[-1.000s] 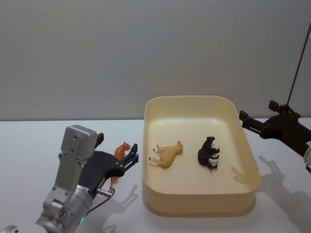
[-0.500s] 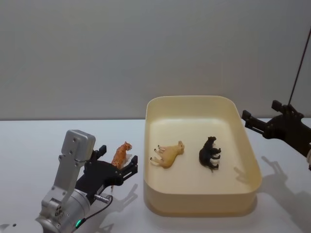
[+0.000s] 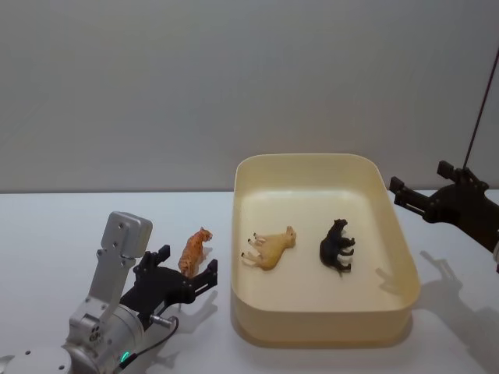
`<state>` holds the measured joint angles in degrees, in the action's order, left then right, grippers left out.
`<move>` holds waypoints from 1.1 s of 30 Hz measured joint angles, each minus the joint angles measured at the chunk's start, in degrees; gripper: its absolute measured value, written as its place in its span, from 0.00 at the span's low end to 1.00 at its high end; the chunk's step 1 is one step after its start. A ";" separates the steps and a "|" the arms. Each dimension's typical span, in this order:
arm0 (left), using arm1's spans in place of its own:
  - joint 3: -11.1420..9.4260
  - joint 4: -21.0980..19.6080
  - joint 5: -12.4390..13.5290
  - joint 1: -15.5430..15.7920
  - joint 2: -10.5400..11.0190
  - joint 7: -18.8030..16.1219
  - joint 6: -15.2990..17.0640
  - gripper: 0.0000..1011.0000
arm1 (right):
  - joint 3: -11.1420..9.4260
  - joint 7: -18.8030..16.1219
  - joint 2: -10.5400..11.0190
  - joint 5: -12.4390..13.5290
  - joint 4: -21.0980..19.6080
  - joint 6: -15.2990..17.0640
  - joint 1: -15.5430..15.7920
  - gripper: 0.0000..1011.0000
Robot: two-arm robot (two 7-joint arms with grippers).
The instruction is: Pick up the toy alternately with two hands and place it into the central storage box.
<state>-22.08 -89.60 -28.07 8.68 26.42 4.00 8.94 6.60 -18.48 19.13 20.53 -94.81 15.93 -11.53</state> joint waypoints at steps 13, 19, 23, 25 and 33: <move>0.15 6.20 -0.82 2.98 -2.46 1.69 0.28 0.99 | 0.00 0.00 0.02 0.00 -0.03 0.00 0.02 0.99; 0.21 8.63 -1.00 4.23 -3.39 2.47 -0.06 0.94 | 0.01 0.00 0.02 0.00 -0.03 0.01 0.02 0.99; 0.24 9.61 -1.07 4.71 -3.80 2.80 -0.20 0.86 | 0.01 -0.01 0.02 0.00 -0.03 0.01 0.02 0.99; 0.24 10.05 -1.10 4.95 -3.98 2.96 -0.29 0.79 | 0.01 -0.01 0.02 0.00 -0.03 0.01 0.02 0.99; 0.29 11.06 -1.17 5.49 -4.37 3.32 -0.43 0.58 | 0.01 -0.01 0.02 0.00 -0.03 0.01 0.02 0.99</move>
<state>-21.79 -78.54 -29.24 14.17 22.05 7.32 8.51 6.61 -18.48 19.15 20.53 -94.83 15.94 -11.51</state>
